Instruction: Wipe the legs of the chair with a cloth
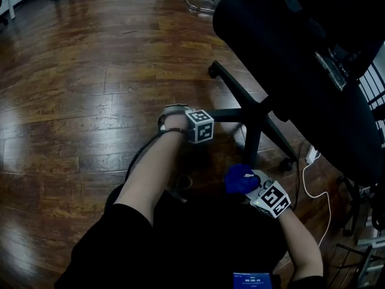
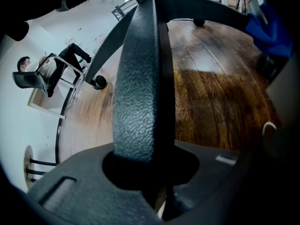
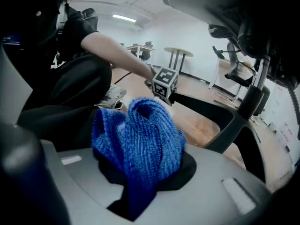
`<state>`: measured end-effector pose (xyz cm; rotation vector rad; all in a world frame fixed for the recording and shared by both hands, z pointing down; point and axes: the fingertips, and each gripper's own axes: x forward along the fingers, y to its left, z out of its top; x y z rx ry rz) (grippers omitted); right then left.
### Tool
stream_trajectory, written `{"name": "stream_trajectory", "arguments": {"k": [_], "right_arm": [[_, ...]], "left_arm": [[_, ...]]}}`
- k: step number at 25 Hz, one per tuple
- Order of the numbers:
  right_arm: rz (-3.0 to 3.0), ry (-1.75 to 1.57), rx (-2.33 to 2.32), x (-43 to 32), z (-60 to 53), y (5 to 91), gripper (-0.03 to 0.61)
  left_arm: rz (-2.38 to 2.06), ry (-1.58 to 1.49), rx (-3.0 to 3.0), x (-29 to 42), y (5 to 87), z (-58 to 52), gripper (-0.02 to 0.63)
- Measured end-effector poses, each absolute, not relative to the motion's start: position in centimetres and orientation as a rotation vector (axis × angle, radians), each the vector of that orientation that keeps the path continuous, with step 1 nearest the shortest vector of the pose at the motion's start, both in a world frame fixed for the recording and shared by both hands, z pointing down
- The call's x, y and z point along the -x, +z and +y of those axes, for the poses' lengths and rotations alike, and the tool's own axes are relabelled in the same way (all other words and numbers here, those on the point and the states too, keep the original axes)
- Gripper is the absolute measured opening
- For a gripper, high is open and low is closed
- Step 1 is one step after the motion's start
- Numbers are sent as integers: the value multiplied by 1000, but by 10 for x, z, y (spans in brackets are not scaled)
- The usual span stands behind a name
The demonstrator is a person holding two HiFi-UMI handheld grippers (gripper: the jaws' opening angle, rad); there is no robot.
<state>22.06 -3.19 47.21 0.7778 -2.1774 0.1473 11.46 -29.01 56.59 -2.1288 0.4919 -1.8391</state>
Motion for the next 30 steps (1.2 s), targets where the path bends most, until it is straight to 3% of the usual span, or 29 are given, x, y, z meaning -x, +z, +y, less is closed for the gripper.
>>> {"name": "stream_trajectory", "arguments": {"k": [5, 17, 22, 30], "right_arm": [[-2081, 112, -763, -230, -63, 473, 80], [-1903, -6, -1275, -289, -229, 424, 80], [-1755, -136, -1222, -283, -217, 437, 80], [-1542, -188, -598, -232, -73, 506, 81]], "left_arm": [[501, -1836, 2127, -115, 565, -290, 66], [504, -1795, 2137, -117, 562, -292, 66], [491, -1827, 2134, -118, 565, -292, 66], [397, -1896, 2158, -113, 568, -279, 62]]}}
